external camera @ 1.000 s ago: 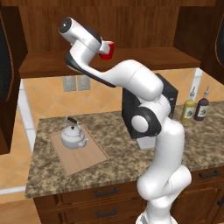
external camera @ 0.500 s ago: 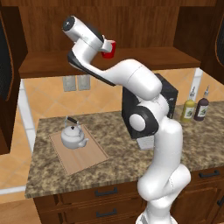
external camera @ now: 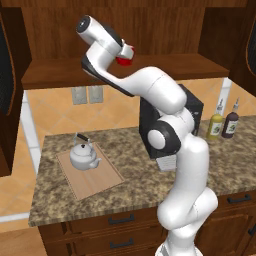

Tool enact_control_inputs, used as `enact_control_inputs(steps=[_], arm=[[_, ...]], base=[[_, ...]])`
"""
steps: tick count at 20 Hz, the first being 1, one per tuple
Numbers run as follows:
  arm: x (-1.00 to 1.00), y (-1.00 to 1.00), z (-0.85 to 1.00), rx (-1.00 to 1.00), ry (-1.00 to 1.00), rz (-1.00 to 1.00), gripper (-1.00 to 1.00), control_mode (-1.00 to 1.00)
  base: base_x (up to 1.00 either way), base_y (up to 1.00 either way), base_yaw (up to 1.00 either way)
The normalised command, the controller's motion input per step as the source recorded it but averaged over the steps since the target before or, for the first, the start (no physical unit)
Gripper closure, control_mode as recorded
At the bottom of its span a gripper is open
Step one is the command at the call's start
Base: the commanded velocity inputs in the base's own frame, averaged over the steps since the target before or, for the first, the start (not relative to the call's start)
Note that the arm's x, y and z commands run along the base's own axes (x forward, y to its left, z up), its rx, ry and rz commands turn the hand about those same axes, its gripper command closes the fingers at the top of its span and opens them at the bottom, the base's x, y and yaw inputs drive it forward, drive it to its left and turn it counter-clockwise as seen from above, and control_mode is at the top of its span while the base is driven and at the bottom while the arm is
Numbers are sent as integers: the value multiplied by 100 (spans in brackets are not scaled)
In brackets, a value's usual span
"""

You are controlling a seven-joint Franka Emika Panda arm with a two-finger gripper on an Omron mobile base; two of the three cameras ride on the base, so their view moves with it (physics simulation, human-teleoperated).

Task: Pick the kettle from the counter and place it on the tray. Then pick the mug from the cabinet and place it on the tray. Then close the cabinet doors.

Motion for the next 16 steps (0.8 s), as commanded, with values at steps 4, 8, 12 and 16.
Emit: enact_control_inputs(steps=[4,8,12,16], arm=[[0,-5,-21,3,-15,0,100,-100],[-15,0,-20,1,-23,0,100,-100],[-40,0,-12,0,-24,0,100,-100],[-84,0,2,0,-9,2,100,-100]], base=[[0,0,0],[0,0,0],[0,0,0],[0,0,0]])
